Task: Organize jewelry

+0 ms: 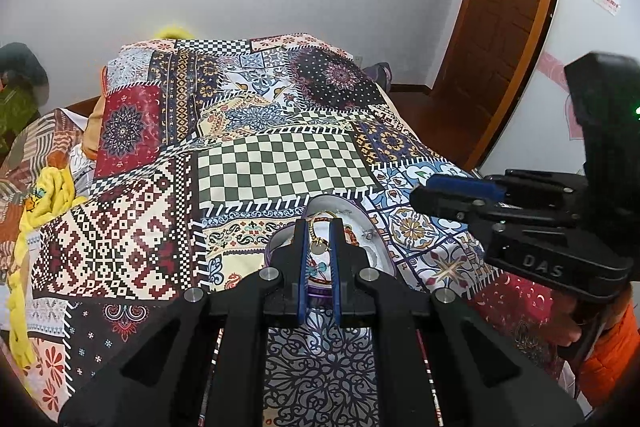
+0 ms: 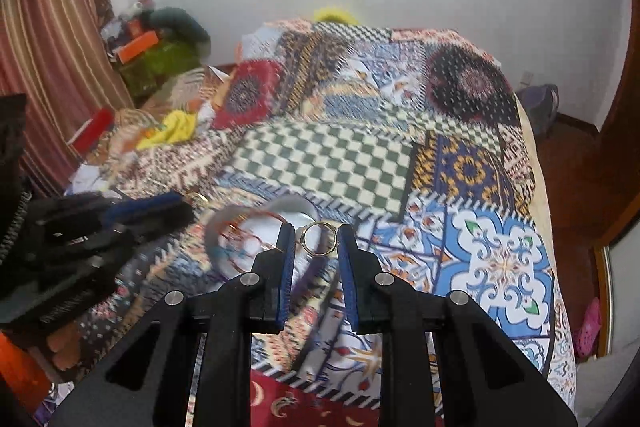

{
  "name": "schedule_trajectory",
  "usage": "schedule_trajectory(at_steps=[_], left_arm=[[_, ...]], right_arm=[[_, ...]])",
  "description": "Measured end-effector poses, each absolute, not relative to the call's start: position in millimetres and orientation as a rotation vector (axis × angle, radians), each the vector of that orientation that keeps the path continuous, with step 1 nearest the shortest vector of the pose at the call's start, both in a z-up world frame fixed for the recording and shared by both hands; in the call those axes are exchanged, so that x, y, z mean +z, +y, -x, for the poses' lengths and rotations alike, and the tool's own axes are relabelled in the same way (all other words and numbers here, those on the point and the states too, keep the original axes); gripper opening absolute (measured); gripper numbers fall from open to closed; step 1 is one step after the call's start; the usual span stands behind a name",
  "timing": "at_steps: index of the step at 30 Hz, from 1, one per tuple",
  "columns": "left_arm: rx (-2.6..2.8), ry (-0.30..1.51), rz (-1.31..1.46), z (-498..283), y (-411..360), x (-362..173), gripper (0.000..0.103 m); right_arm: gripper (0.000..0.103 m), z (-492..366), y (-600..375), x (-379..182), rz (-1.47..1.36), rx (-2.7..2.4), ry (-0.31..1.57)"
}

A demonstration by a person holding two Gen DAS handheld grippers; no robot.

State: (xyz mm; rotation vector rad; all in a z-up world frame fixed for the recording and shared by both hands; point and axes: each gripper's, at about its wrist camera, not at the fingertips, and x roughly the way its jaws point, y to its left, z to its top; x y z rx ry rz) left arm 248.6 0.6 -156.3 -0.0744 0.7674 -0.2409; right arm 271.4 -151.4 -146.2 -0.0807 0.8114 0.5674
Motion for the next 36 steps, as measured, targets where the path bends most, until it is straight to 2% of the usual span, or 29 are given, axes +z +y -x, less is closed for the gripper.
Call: schedule_trajectory(at_steps=[18,36], left_arm=[[-0.265,0.838,0.071,-261,2,-183,0.008],[-0.268,0.842,0.117,-257,14,-176,0.008]], right_arm=[[0.019,-300,-122,-183,0.096,0.604,0.928],[0.020,-293,-118,-176,0.134,0.618,0.916]])
